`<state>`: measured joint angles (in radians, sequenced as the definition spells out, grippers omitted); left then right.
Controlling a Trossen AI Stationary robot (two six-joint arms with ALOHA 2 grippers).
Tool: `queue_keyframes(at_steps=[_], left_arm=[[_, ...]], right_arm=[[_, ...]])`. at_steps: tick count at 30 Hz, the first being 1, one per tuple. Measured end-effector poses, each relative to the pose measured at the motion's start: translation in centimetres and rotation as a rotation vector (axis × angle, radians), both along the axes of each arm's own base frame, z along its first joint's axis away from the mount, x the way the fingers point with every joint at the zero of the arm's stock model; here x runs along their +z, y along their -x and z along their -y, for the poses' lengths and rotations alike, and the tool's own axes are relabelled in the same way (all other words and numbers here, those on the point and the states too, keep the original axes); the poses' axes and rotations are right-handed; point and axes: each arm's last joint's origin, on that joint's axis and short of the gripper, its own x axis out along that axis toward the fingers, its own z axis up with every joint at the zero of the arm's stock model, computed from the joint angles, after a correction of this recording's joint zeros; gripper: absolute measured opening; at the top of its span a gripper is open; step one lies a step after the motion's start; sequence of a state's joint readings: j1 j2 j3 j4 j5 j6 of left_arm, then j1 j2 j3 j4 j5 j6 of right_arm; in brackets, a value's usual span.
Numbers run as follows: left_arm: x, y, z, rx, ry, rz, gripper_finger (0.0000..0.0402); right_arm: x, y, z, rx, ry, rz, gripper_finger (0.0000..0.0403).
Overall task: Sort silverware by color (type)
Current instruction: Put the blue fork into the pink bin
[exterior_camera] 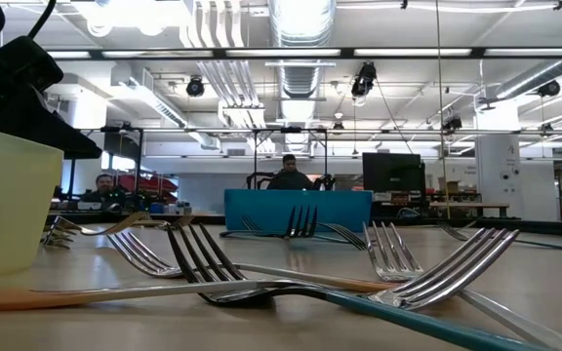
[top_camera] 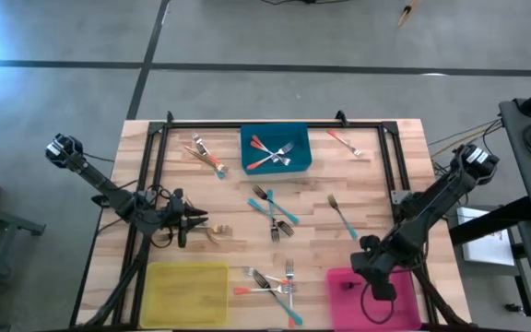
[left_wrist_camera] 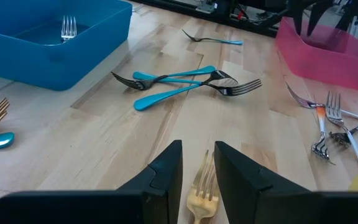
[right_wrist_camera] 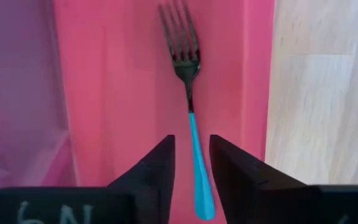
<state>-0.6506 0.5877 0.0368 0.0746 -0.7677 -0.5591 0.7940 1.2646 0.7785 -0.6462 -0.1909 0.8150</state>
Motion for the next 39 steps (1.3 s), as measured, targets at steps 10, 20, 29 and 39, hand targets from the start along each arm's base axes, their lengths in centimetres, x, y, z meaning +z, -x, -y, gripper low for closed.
queue_keyframes(at_steps=[10,20,29,39], left_arm=[[0.0,0.0,0.0,0.000,0.000,0.000,0.0077],[0.0,0.0,0.0,0.000,0.000,0.000,0.0077],[0.0,0.0,0.0,0.000,0.000,0.000,0.0077],[0.0,0.0,0.0,0.000,0.000,0.000,0.0077]], right_arm=[[1.5,0.0,1.9,-0.168,-0.001,0.010,0.0106],[2.5,-0.9,6.6,-0.433,0.178,0.072,0.0093],[2.5,-2.8,10.7,-0.657,0.286,0.124,0.0129],[-1.0,-5.5,14.4,-0.820,0.364,-0.088,0.0186]])
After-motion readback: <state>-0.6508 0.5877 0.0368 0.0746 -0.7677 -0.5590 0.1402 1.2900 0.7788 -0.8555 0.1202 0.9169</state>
